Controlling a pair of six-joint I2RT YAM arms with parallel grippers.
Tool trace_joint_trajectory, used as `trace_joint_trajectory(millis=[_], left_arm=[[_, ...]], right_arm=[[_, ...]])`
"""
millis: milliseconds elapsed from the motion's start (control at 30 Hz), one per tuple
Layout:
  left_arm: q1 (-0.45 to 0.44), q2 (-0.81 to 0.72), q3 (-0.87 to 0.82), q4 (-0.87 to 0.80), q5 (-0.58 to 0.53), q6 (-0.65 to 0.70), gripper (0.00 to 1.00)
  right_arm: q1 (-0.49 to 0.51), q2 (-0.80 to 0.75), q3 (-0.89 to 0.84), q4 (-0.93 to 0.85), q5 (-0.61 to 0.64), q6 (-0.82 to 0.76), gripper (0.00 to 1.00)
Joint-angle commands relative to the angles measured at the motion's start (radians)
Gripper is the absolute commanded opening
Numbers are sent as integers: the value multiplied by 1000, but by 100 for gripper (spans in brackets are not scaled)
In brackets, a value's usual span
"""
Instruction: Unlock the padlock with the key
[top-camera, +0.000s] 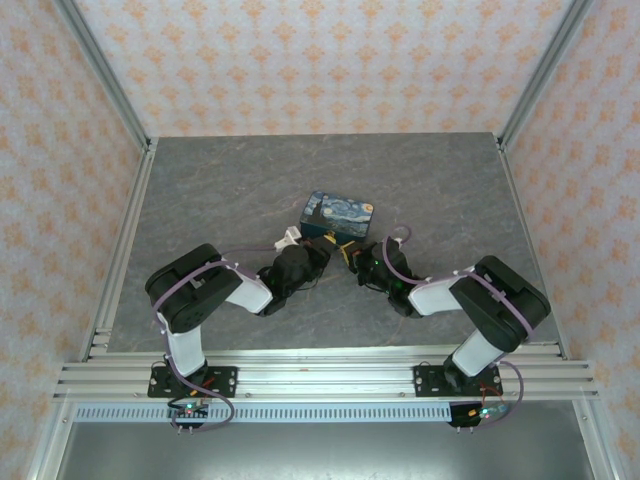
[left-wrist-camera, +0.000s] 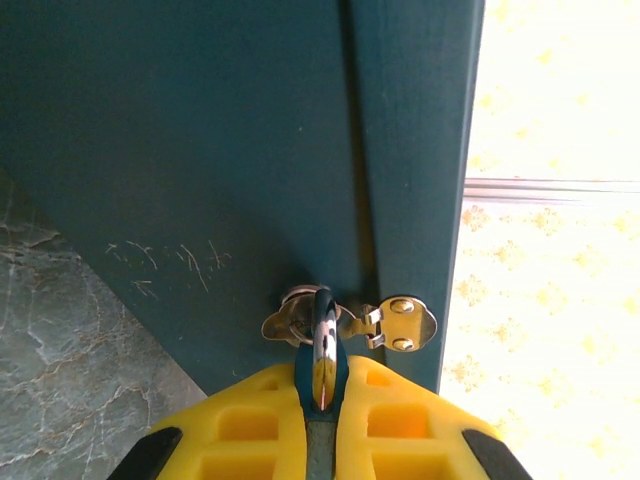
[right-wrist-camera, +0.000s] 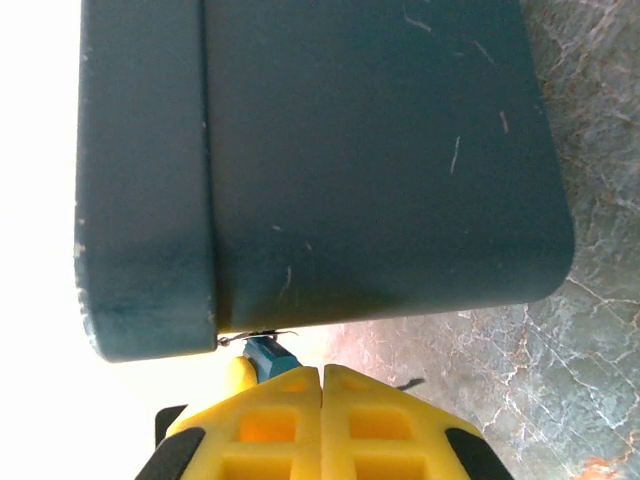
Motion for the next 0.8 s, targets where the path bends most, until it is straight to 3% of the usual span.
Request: trace_joint_trajectory(millis=[0,767], left_arm=[[-43,10,31,61,48,-4,0],[-65,35,1,60,63,-12,0]], right_arm=[[7,22,42,78,24,17,0],[3,86,151,87,22,-23,0]])
